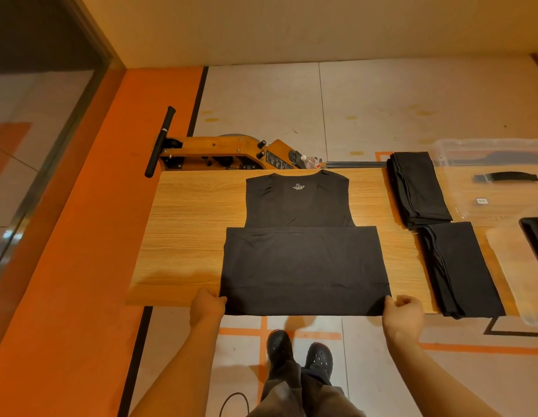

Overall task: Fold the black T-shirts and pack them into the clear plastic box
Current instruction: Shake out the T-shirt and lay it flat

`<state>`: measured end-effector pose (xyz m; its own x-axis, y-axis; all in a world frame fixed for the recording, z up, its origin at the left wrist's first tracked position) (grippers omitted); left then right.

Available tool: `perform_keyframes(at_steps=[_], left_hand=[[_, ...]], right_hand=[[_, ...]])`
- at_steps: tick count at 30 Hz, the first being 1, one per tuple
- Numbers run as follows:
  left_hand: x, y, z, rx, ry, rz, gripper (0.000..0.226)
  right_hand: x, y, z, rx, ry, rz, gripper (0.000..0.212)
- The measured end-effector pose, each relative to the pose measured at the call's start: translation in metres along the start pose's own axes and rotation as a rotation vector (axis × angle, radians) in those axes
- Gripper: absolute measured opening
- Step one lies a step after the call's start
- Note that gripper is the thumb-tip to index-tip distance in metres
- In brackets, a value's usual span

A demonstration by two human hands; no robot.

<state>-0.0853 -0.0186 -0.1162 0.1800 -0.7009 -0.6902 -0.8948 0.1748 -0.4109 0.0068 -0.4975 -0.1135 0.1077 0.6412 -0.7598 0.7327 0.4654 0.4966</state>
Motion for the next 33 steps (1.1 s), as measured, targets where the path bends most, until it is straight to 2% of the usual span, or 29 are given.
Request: perform_keyframes(at_steps=[2,5,10,14,17,19,23,26,29,33], left_hand=[[-0.007,-0.015,0.001,0.056,-0.091,0.042,0.029],[-0.008,-0.055,-0.001,0.208,-0.163,0.143,0.042],[0.021,-0.127,-0.004,0.539,-0.110,0.373,0.053],[0.063,-0.159,-0.006,0.739,0.045,0.702,0.067],[0.087,-0.165,-0.004,0.824,0.140,0.832,0.066],[0.093,-0.163,0.004,0.843,0.170,0.863,0.063],[0.087,-0.166,0.016,0.933,0.067,0.865,0.062],[0.077,-0.179,0.027,0.950,0.001,0.758,0.063],[0.073,-0.196,0.044,0.915,-0.008,0.728,0.065],[0.074,-0.219,0.064,0.883,-0.014,0.744,0.066]], right_hand=[[-0.005,0.024,-0.004,-0.144,-0.073,-0.139,0.041],[0.006,0.069,-0.015,-0.414,-0.084,-0.292,0.042],[0.060,0.129,-0.038,-0.786,0.072,-0.526,0.061],[0.103,0.147,-0.050,-0.979,0.177,-0.717,0.069],[0.125,0.148,-0.049,-1.018,0.232,-0.790,0.072],[0.128,0.143,-0.039,-0.957,0.236,-0.809,0.070],[0.112,0.138,-0.016,-0.813,0.128,-0.748,0.061],[0.100,0.154,-0.002,-0.749,0.039,-0.654,0.055],[0.099,0.187,0.000,-0.836,-0.003,-0.598,0.049],[0.122,0.230,-0.001,-0.972,0.077,-0.641,0.052]])
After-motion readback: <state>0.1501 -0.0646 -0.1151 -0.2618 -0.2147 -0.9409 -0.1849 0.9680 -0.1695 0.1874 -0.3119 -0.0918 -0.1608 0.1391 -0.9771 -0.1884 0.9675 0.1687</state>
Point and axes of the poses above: each hand's wrist, its own z-axis towards the middle knuckle, its own x-axis out of the palm, y = z × x, the point moved 9 cm from there along z, towards the middle knuckle, and after that the axes turned 4 degrees about -z, right-handed, at the moved point
